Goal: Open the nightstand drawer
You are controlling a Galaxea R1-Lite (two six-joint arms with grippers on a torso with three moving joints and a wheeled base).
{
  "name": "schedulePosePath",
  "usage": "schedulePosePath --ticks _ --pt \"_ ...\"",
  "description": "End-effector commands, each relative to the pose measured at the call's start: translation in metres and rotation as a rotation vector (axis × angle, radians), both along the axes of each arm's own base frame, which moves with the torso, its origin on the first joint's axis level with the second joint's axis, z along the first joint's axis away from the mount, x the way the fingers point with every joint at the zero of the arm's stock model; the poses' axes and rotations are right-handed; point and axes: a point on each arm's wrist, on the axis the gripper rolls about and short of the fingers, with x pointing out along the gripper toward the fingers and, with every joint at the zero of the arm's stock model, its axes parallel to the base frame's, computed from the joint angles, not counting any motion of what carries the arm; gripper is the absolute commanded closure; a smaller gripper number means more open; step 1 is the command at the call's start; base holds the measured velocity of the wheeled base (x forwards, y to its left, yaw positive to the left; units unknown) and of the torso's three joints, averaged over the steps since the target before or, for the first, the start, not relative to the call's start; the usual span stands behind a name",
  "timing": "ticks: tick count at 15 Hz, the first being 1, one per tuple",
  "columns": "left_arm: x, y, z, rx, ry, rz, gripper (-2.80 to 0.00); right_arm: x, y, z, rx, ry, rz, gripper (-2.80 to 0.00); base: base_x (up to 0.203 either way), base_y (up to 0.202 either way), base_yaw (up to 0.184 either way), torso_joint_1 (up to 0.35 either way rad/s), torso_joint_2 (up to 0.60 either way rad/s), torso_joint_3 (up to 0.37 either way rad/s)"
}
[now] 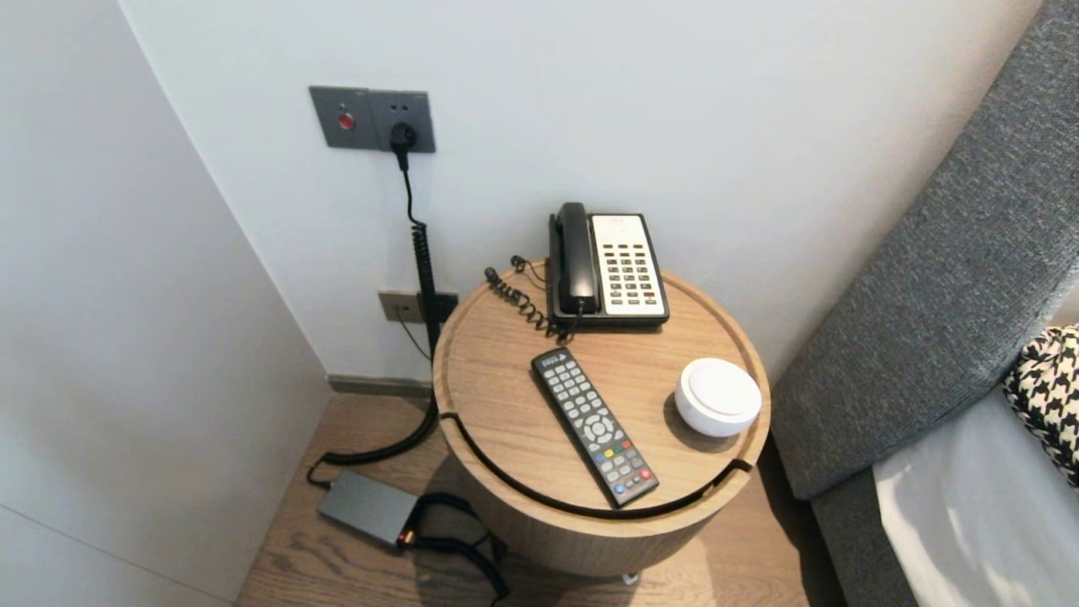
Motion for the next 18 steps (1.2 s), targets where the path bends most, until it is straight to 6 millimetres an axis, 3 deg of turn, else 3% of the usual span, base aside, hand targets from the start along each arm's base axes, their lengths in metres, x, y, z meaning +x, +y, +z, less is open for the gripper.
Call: schedulePosePath --ticks 1,6,8,10,12,15,18 --pt "0.001 0.000 -0.003 0.000 0.012 0.000 0.00 0.002 0.000 -0.007 -0.006 0.023 0.003 0.00 0.000 0.000 0.000 0.000 0.00 0.000" --pt "0.001 0.000 -0.003 0.000 0.012 0.000 0.00 0.000 0.000 -0.002 -0.023 0.005 0.023 0.00 0.000 0.000 0.000 0.000 0.00 0.000" --pt "0.001 0.000 -0.003 0.000 0.012 0.000 0.00 -0.007 0.001 0.021 -0.027 -0.043 0.054 0.00 0.000 0.000 0.000 0.000 0.00 0.000" --pt "0.001 0.000 -0.003 0.000 0.012 0.000 0.00 -0.008 0.001 0.031 -0.030 0.016 0.070 0.00 0.000 0.000 0.000 0.000 0.00 0.000" --pt "0.001 0.000 -0.003 0.000 0.012 0.000 0.00 -0.004 0.002 0.071 -0.028 0.092 0.090 0.00 0.000 0.000 0.000 0.000 0.00 0.000" --pt "0.001 0.000 -0.003 0.000 0.012 0.000 0.00 0.041 0.004 0.137 0.006 0.310 0.141 0.00 0.000 0.000 0.000 0.000 0.00 0.000" --pt "0.001 0.000 -0.003 0.000 0.012 0.000 0.00 0.100 0.010 0.178 0.081 0.511 0.253 0.00 0.000 0.000 0.000 0.000 0.00 0.000"
